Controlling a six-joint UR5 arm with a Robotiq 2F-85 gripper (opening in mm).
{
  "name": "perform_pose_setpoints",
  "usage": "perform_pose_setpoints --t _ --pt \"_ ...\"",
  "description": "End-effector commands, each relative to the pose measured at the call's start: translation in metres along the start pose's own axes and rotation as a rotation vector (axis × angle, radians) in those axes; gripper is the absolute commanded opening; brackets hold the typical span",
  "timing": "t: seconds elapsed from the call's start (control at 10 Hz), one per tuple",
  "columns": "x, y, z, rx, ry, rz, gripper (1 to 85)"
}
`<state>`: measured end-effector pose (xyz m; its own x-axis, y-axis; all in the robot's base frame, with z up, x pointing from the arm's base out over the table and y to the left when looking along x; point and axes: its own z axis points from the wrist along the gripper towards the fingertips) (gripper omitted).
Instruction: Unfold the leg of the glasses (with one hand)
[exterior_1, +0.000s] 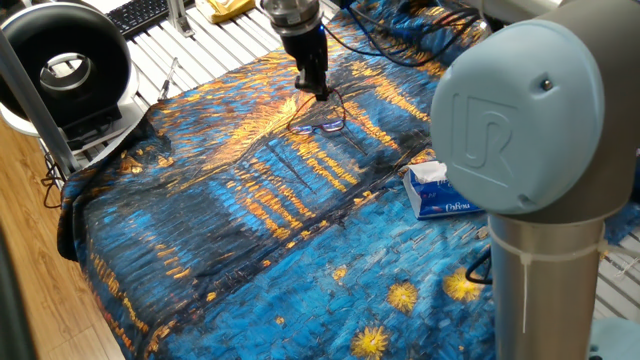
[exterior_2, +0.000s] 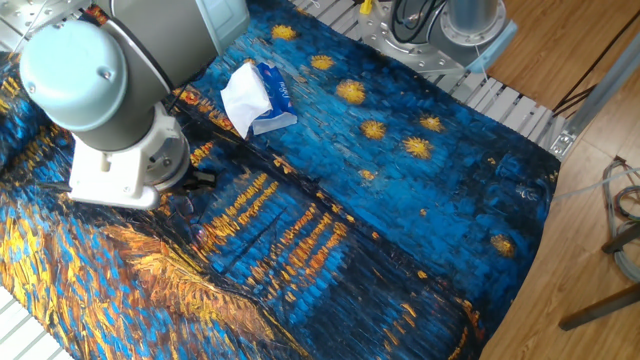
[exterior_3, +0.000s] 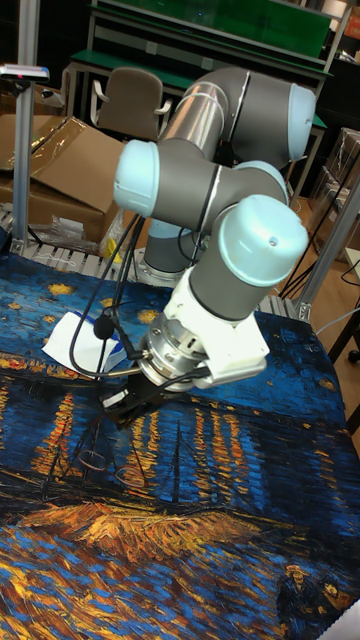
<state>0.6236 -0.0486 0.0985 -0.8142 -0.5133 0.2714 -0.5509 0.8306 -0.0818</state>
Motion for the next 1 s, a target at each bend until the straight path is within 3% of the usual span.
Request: perform_pose_setpoints --t 0.0,0.3,0.9 --pt "-0.003 0.003 -0.01 0.017 0.021 0.01 10.3" --pt "0.001 -0.006 -0.015 0.066 0.05 -0.004 9.7" --pt "0.006 -0.005 -0.023 0.071 0.077 0.01 8.3"
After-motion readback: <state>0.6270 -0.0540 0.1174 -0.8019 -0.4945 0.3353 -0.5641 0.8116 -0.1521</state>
